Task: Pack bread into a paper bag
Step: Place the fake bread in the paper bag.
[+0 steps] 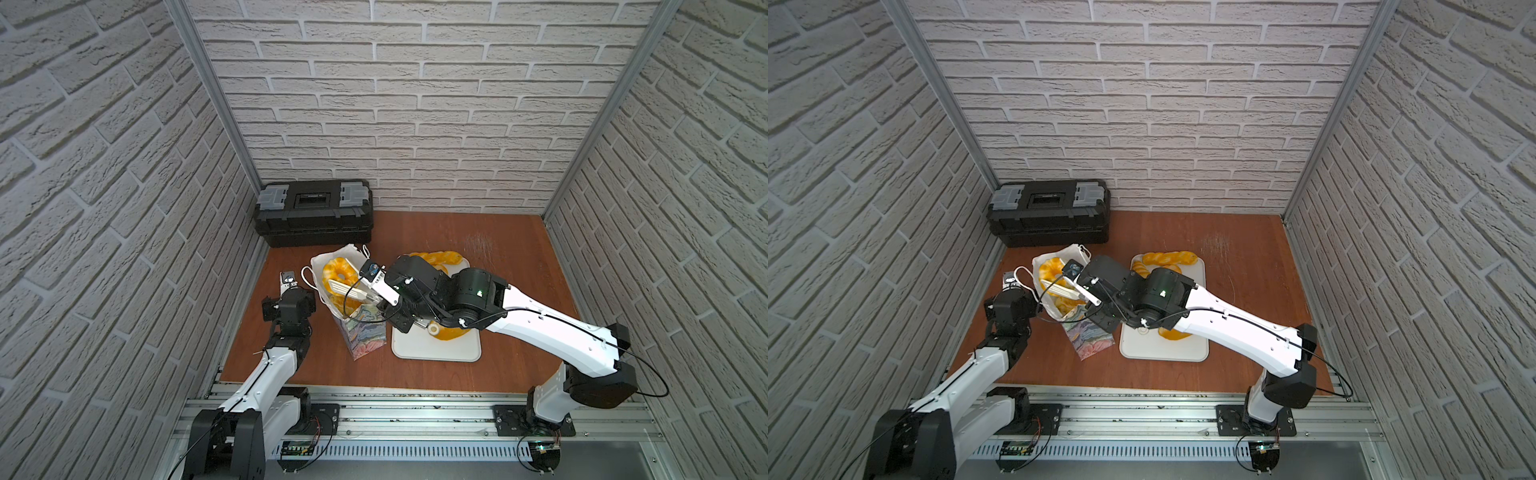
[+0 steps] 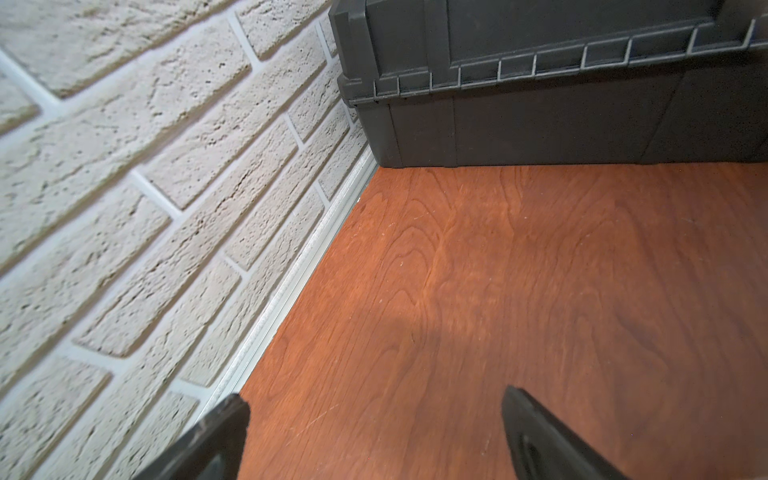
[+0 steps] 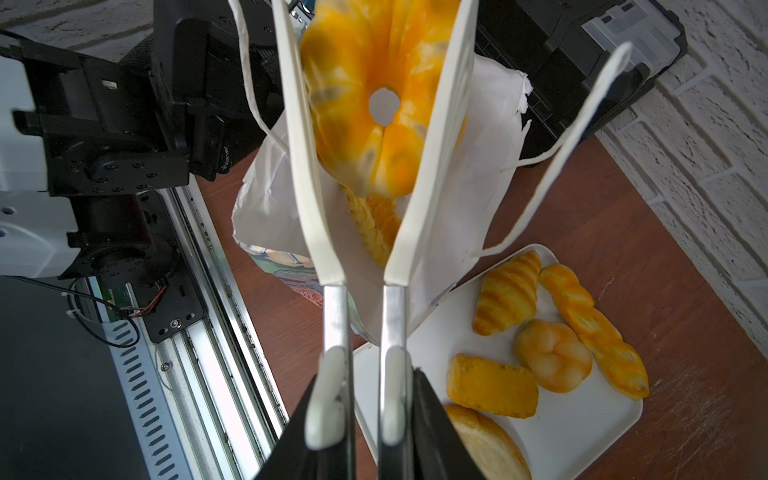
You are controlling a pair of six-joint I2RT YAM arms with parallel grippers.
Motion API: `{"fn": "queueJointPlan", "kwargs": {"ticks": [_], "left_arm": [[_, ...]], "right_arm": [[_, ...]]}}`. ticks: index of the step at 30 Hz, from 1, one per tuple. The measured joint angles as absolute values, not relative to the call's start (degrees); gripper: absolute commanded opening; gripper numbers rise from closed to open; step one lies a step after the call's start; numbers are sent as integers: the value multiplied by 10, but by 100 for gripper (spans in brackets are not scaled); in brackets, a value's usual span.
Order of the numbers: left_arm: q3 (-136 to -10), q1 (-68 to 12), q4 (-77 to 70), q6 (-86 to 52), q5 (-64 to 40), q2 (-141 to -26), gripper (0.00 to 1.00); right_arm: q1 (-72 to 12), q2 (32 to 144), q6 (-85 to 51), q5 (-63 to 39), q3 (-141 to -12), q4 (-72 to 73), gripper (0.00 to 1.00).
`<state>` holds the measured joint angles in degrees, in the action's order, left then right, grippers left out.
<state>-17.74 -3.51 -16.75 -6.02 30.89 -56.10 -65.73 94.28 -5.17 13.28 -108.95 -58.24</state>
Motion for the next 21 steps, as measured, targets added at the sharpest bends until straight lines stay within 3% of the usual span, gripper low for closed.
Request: {"fn": "queueJointPlan", "kwargs": {"ticks": [2, 21], "left_arm": [[-177, -35, -168, -60, 309, -561, 98], [-177, -35, -168, -60, 309, -561, 98]], "right_arm": [[-657, 943, -53, 133, -1089, -581, 50], [-655, 943, -53, 139, -1089, -574, 54]]}}
